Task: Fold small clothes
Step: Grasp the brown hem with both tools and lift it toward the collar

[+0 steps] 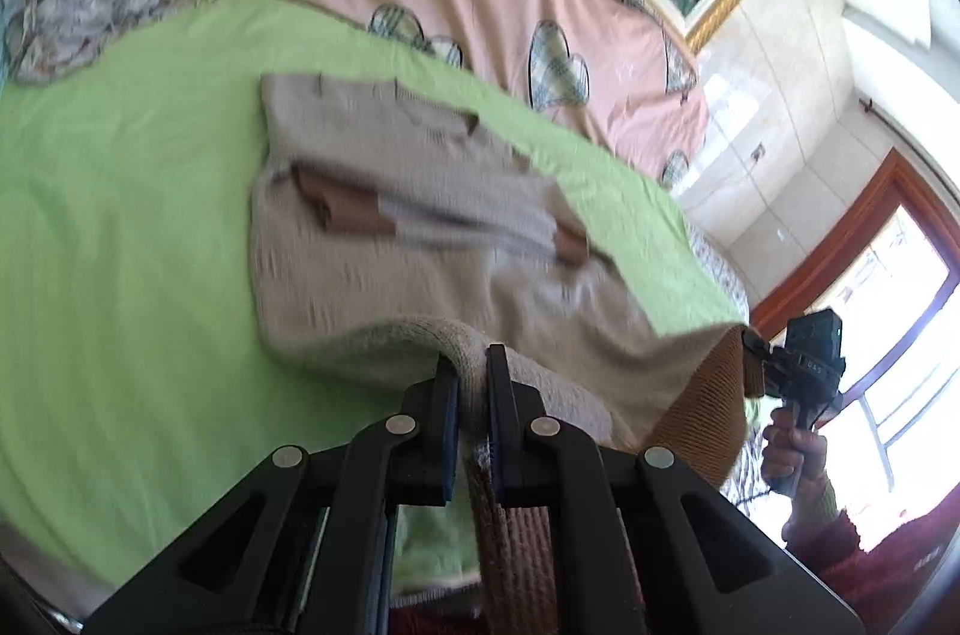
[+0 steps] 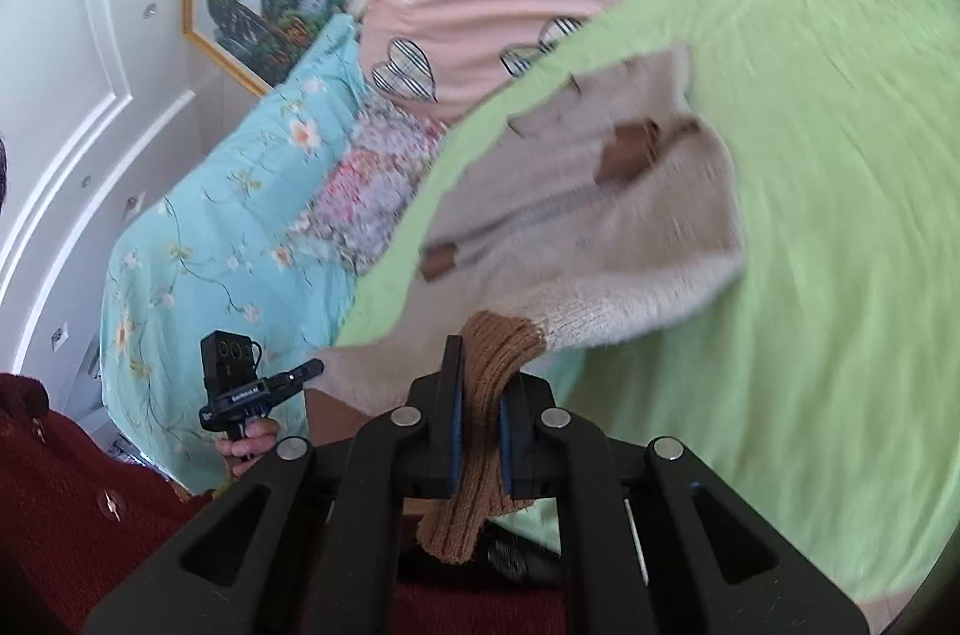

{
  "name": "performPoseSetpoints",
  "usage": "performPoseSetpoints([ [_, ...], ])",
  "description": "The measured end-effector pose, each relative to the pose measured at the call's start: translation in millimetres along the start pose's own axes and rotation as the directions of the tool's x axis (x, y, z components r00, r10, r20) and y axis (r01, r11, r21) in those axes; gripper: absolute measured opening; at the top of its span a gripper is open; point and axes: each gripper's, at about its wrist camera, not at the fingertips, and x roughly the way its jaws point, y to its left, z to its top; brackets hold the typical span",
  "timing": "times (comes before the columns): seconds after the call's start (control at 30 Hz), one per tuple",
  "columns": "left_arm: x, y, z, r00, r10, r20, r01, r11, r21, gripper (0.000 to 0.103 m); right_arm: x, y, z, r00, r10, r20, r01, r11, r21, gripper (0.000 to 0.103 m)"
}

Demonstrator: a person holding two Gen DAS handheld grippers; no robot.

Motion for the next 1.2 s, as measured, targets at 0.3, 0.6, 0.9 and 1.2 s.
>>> performPoseSetpoints([
  [0.3, 37.9, 29.0, 94.7, 0.987, 0.053, 0.15, -0.042, 0.997, -0.071, 0.006, 48.8, -7.5, 92.2, 0.993, -0.021, 0.117, 0.027, 0.998, -0.055, 0.01],
  [0.6, 116.8, 94.2, 161.8, 0.989, 0.116, 0.096, -0.09, 0.967, -0.239, 0.006, 130.7, -50.4, 170.5, 0.982, -0.149, 0.119, 0.149, 0.989, 0.01, 0.01],
  [0.9, 193.3, 144.2, 176.4, 0.972, 0.232, -0.026, -0.231, 0.935, -0.268, 0.006, 201.7, -105.8, 193.8, 0.96, -0.279, 0.023, 0.278, 0.959, 0.06, 0.01],
  [1.2, 207.5, 142.0, 169.2, 0.959, 0.276, -0.067, -0.284, 0.933, -0.223, 0.008, 219.0, -134.9, 186.1, 0.946, -0.323, -0.028, 0.324, 0.943, 0.08, 0.012],
])
